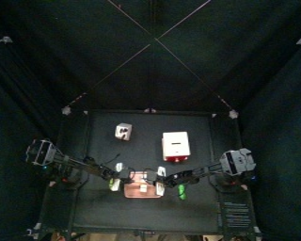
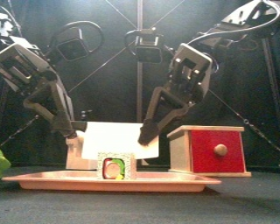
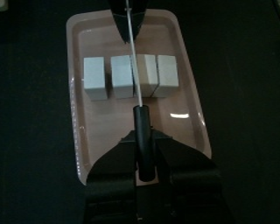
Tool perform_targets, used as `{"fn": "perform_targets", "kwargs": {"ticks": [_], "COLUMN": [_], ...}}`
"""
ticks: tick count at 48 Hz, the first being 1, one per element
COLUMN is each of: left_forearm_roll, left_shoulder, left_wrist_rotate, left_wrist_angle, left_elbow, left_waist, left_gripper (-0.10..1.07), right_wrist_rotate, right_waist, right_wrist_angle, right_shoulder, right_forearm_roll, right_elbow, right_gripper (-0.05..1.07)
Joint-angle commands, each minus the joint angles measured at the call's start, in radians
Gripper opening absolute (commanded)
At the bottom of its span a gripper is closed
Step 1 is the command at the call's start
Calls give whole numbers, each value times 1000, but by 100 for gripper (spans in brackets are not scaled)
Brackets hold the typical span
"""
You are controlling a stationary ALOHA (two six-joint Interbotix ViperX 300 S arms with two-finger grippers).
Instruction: Cut sushi roll
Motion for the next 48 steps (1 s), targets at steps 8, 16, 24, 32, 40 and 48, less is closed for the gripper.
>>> {"fn": "perform_targets", "kwargs": {"ticks": [8,16,24,32,40,48], "left_forearm_roll": [-6,-6,-6,-6,-6,-6], "left_shoulder": [23,60,77,69,54,40], "left_wrist_rotate": [0,2,0,2,2,2], "left_wrist_angle": [-17,-17,-17,-15,-15,-12], "left_elbow": [-25,-28,-28,-29,-29,-29], "left_waist": [-5,-5,-14,-28,-52,-64], "left_gripper": [10,10,10,10,10,10], "right_wrist_rotate": [-2,-2,0,2,0,0], "right_waist": [-5,-6,-6,2,12,15], "right_wrist_angle": [-6,-5,-5,-5,-5,-2], "right_shoulder": [23,52,60,58,51,43], "right_forearm_roll": [48,51,51,54,54,54], "right_elbow": [-34,-43,-46,-44,-46,-46], "right_gripper": [18,18,18,18,18,18]}}
